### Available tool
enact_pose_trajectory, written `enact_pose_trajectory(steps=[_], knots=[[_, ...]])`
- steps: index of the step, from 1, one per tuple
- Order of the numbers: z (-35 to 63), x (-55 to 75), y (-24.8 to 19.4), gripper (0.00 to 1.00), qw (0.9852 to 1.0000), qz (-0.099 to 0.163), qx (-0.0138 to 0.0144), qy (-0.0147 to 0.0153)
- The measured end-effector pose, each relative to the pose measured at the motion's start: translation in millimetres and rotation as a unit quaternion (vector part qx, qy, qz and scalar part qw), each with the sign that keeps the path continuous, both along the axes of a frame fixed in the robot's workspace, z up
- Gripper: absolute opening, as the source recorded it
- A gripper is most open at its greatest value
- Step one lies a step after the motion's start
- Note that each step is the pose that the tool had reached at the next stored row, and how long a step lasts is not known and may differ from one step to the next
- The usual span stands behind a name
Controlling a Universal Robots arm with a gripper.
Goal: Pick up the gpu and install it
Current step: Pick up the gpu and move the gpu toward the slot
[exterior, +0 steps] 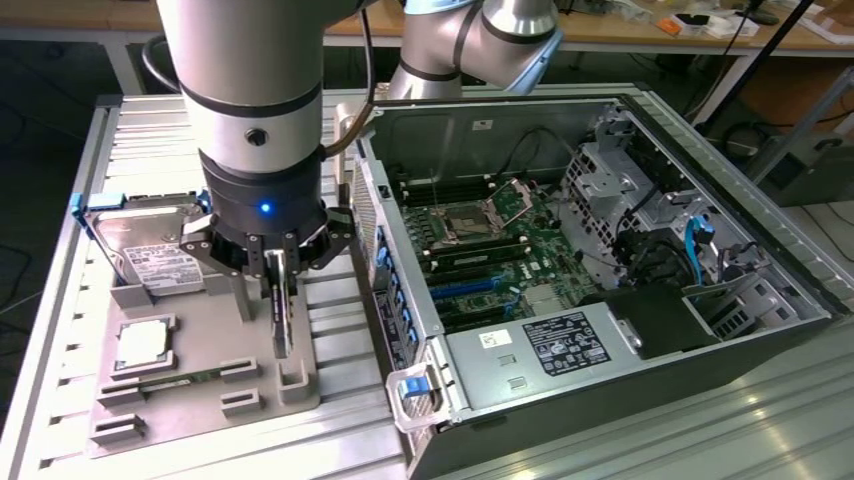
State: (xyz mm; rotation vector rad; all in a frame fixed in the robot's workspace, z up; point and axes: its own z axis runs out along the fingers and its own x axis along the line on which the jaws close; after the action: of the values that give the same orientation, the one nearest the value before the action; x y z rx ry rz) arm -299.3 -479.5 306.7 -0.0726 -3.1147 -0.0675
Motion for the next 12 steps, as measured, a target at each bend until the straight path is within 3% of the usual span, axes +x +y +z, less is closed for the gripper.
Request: enact_pose_trajectory(steps=[12], knots=[[3.9,0.0,0.0,0.27,1.0,0.0,0.0,0.0]])
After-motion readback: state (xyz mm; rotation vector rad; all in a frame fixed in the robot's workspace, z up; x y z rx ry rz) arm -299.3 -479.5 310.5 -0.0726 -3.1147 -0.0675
